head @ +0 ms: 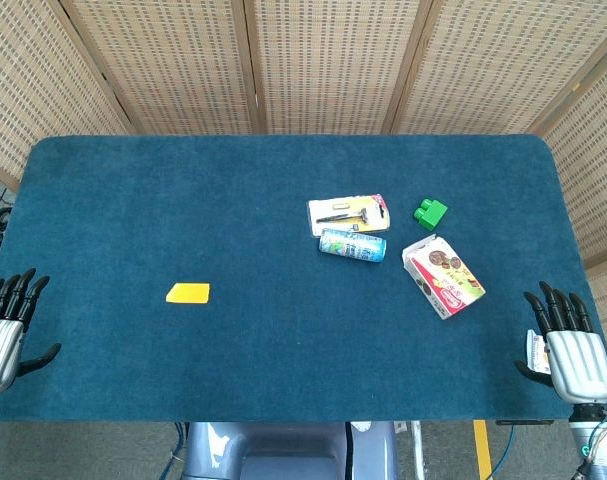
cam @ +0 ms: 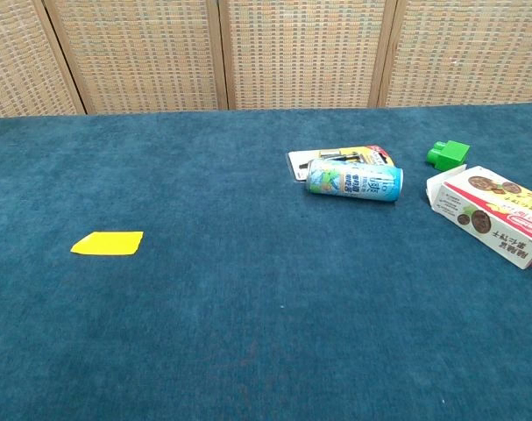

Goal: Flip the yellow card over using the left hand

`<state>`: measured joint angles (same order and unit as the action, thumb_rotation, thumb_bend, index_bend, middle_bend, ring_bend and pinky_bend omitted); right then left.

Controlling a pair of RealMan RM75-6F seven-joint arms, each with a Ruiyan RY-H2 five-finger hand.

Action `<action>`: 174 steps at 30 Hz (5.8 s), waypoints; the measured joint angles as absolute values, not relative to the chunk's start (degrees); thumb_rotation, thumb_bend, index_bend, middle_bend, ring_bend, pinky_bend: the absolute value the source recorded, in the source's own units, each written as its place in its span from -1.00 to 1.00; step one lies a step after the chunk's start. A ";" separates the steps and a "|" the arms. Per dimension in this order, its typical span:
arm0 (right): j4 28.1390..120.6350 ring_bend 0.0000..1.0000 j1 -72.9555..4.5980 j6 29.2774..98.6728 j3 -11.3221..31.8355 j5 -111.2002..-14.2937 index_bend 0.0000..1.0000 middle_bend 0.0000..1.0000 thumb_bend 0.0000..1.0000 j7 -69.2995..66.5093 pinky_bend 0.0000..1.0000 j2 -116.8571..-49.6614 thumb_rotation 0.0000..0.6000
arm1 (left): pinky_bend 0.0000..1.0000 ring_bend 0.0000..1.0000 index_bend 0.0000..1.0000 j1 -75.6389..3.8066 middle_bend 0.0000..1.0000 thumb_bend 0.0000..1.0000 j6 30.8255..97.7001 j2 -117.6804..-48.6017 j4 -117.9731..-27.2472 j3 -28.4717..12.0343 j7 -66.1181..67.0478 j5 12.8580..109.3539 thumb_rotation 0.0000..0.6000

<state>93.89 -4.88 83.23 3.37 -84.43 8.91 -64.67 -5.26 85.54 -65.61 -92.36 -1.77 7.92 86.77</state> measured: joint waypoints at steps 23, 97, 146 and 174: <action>94.19 -1.00 -4.84 83.19 3.27 -84.57 -0.83 -1.00 -0.89 8.70 -1.00 -64.49 1.00 | -1.00 -1.00 -1.00 -5.47 -1.00 -0.59 85.16 -65.52 -92.45 -1.49 7.76 87.19 1.00; 92.58 -1.00 -4.62 83.90 3.71 -84.84 -0.83 -1.00 -0.89 4.69 -1.00 -64.17 1.00 | -1.00 -1.00 -0.26 -27.49 -1.00 -0.16 57.96 -85.13 -76.12 -5.05 24.06 73.55 1.00; 90.84 -1.00 -4.14 86.01 4.31 -85.85 -0.83 -1.00 -0.89 1.70 -1.00 -64.91 1.00 | -1.00 -1.00 -0.90 -30.01 -1.00 -0.58 61.21 -93.72 -64.18 -3.91 22.86 76.67 1.00; 90.41 -1.00 -4.18 85.98 4.42 -85.96 -0.83 -1.00 -0.89 0.94 -1.00 -65.08 1.00 | -1.00 -1.00 -0.90 -31.61 -1.00 -0.57 60.31 -96.74 -60.74 -5.31 24.97 75.31 1.00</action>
<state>90.41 -4.18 85.98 4.42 -85.96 0.94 -65.08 -31.61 60.31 -96.74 -60.74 -5.31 24.97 75.31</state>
